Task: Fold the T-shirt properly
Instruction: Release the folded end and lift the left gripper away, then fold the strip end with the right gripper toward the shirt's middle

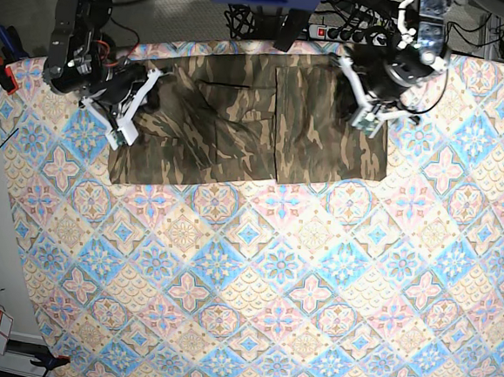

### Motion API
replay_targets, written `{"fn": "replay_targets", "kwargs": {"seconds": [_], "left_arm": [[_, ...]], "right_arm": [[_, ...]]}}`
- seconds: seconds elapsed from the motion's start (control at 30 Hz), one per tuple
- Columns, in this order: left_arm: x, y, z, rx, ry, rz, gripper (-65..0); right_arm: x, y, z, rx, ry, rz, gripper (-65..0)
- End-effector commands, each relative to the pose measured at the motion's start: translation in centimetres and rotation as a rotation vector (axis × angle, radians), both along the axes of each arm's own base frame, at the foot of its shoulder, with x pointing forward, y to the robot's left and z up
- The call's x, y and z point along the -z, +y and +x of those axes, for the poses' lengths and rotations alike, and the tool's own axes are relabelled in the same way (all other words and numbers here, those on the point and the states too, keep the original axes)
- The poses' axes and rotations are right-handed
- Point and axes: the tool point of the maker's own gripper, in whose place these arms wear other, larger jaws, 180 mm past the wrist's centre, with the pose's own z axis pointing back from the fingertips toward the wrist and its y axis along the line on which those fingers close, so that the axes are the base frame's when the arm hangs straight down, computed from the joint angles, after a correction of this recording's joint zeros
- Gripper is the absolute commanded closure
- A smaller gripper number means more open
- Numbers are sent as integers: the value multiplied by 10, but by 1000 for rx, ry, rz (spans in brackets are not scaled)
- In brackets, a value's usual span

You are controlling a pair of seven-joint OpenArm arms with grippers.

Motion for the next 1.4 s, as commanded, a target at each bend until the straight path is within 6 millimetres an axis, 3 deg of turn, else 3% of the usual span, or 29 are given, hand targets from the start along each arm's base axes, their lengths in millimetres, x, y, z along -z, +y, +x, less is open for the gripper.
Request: {"fn": "replay_targets", "kwargs": {"seconds": [0.0,0.13,0.33,0.5,0.6,0.73,0.83,0.97,1.13,1.27,1.37], "left_arm": [[2,-1,-2,5,2,16,0],[17,-7,-12,42,39,63,0],[53,14,-41,78,153,177,0],[62,9,-70,136,213,182,0],[63,13,-74,147,220,189,0],[46,17,-65,133,169,198,0],[17,32,-45,88,78,225,0],[-7,62,-27,12,8,277,0],[-18,87,-22,-91,-16,288,0],[-29,112,-18,-223,-40,244,0],[-35,127,-17,-290,-56,206,0]], "right_arm": [[-7,2,5,-5,-30,14,0],[-8,-1,6,2,-32,11,0],[-8,-1,6,4,-34,13,0],[-8,-1,6,4,-32,11,0],[-7,1,5,-3,-31,15,0],[-5,6,2,-21,-15,22,0],[8,36,-16,-188,49,38,0],[10,57,-12,-373,81,-4,0],[12,91,-28,-511,100,19,0],[3,124,-27,-604,67,62,0],[2,128,-26,-591,69,91,0]]}}
